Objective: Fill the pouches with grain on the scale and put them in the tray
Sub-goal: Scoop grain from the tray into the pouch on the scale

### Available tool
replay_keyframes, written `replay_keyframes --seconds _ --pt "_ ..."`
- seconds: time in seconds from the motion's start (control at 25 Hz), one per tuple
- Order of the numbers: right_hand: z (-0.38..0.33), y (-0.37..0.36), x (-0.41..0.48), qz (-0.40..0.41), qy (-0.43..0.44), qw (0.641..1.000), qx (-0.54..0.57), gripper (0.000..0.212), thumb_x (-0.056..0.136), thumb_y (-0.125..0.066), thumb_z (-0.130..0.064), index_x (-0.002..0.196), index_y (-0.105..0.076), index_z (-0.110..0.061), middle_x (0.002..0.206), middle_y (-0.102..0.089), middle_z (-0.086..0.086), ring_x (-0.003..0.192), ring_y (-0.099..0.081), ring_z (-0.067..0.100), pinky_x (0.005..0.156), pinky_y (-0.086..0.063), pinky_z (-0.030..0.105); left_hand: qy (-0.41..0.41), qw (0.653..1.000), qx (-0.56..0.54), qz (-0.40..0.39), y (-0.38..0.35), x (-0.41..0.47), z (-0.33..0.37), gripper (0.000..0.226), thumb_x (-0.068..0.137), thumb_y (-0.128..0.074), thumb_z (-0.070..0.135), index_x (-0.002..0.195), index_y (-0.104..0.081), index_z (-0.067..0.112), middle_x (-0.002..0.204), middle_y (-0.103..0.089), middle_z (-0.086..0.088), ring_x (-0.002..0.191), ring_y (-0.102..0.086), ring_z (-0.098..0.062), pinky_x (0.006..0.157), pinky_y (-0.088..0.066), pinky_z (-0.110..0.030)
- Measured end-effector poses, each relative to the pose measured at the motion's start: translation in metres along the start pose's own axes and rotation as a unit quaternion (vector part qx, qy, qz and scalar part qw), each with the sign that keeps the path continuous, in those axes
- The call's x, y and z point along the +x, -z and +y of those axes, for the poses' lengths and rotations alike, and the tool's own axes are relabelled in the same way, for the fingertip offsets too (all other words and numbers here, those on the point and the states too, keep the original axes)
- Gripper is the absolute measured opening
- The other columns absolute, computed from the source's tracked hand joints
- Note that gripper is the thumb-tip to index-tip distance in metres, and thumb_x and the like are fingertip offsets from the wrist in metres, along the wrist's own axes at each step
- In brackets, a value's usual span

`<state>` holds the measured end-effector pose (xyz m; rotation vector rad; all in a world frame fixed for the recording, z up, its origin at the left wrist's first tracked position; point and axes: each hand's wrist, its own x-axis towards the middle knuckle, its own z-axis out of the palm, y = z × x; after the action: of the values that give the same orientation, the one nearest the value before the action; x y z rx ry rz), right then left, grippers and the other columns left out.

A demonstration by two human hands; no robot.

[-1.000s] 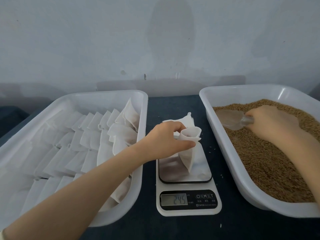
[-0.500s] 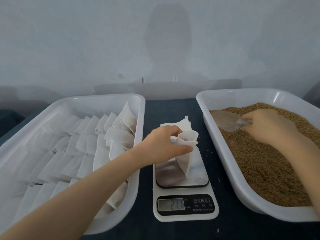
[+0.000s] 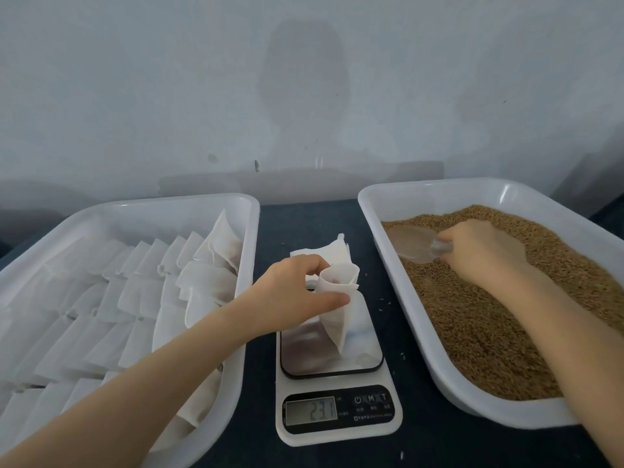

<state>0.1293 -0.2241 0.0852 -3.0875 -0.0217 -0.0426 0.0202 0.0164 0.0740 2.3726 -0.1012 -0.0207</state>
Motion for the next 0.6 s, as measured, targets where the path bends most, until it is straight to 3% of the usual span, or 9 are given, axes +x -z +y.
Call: replay_keyframes --seconds 0.08,0.24,0.32,0.44,0.6 --pt "0.006 0.001 0.0 -0.006 0.009 0.999 0.05 0.019 0.095 -0.053 -0.031 0.108 -0.067 -0.03 0.092 -0.066 -0.001 0.065 -0.061 0.016 0.058 -0.051 0.028 -0.001 1.0 -0.003 -0.002 0.0 0.0 0.0 0.017 0.08 -0.07 0.044 0.087 -0.056 0.037 0.091 -0.06 0.022 0.082 -0.059 0.001 0.062 -0.039 -0.007" --pt "0.013 0.01 -0.002 -0.037 -0.003 0.978 0.203 0.034 0.086 -0.067 -0.025 0.12 -0.063 -0.025 0.117 -0.064 0.002 0.066 -0.05 0.007 0.071 -0.044 0.029 -0.003 1.0 -0.005 -0.006 0.0 -0.001 0.001 0.017 0.08 -0.07 0.042 0.083 -0.053 0.039 0.085 -0.057 0.024 0.076 -0.057 0.001 0.056 -0.039 -0.002" --pt "0.016 0.015 -0.004 -0.04 -0.004 0.975 0.217 0.035 0.085 -0.067 -0.023 0.119 -0.063 -0.026 0.106 -0.065 -0.002 0.066 -0.05 0.007 0.069 -0.043 0.028 -0.003 1.0 -0.004 -0.007 0.0 0.0 0.001 0.017 0.08 -0.07 0.042 0.083 -0.053 0.039 0.086 -0.058 0.024 0.077 -0.058 0.0 0.057 -0.04 -0.004" --pt "0.023 0.03 -0.01 -0.028 -0.003 0.972 0.235 0.032 0.086 -0.066 -0.021 0.117 -0.064 -0.028 0.081 -0.056 -0.013 0.063 -0.055 0.014 0.052 -0.037 0.023 -0.002 1.0 0.0 -0.008 0.0 0.0 0.0 0.017 0.08 -0.07 0.045 0.083 -0.054 0.039 0.087 -0.059 0.023 0.079 -0.058 0.001 0.059 -0.038 -0.008" --pt "0.047 0.048 -0.019 0.025 0.019 0.973 0.228 0.031 0.086 -0.066 -0.027 0.114 -0.062 -0.041 0.113 -0.066 -0.001 0.059 -0.052 0.01 0.06 -0.042 0.026 -0.002 1.0 -0.01 0.002 0.0 0.002 -0.005 0.017 0.078 -0.071 0.045 0.082 -0.055 0.039 0.088 -0.06 0.023 0.083 -0.057 0.004 0.065 -0.037 -0.012"
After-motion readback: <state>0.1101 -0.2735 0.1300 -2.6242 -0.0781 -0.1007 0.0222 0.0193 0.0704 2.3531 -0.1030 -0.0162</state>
